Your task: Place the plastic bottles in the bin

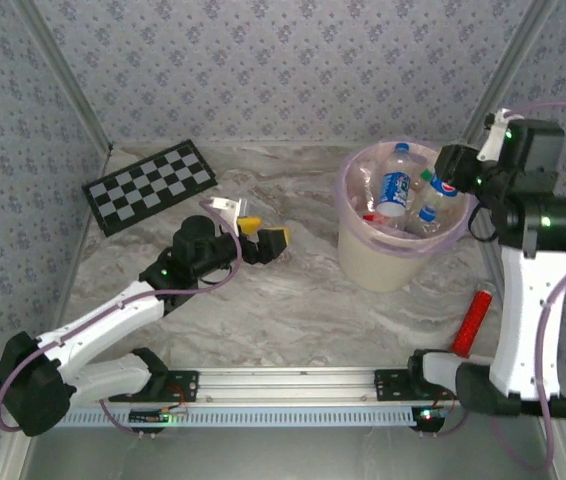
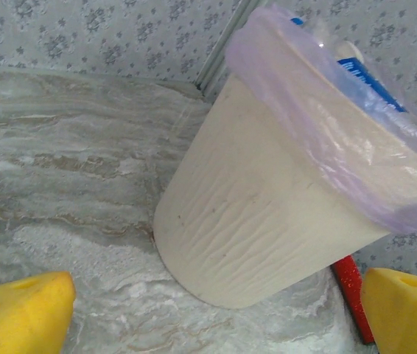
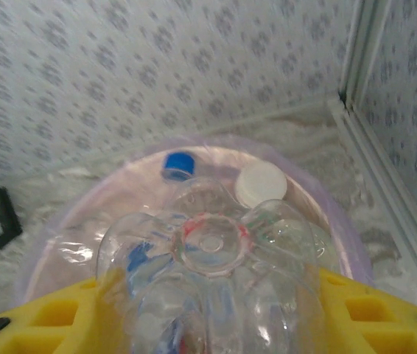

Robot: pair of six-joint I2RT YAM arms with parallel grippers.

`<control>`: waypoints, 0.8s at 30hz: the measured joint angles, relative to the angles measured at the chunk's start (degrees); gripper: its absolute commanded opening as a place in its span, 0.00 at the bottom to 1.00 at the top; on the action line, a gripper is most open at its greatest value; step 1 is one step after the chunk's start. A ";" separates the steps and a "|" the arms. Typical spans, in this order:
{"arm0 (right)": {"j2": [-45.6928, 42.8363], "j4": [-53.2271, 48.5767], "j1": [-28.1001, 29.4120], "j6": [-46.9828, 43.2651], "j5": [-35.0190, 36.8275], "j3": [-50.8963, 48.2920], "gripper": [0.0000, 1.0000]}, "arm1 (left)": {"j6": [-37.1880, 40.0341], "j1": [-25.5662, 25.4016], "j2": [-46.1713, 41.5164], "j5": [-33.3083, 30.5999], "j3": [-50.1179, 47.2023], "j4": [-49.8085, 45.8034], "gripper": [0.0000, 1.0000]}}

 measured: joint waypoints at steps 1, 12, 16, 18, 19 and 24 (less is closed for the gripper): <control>1.68 -0.13 -0.20 -0.02 -0.26 -0.46 0.36 | 0.00 0.20 0.00 -0.35 -0.02 -0.31 0.99; 10.49 0.39 2.12 0.04 -3.78 -4.28 0.36 | 0.00 1.84 -0.13 -4.94 -2.10 -3.45 0.99; 12.74 1.70 5.05 0.09 -4.70 -5.09 0.35 | -0.02 3.85 -1.40 -6.36 -2.16 -5.75 0.99; 13.92 2.38 6.93 0.46 -5.92 -5.57 0.35 | -0.28 5.35 -2.47 -7.15 -2.21 -7.34 0.99; 14.45 2.71 7.78 0.52 -5.97 -5.86 0.35 | -0.48 6.05 -2.99 -7.45 -2.21 -8.24 0.99; 17.05 7.65 11.13 1.79 -8.24 -6.51 0.35 | -1.53 8.92 -6.01 -8.76 -2.43 -12.57 0.99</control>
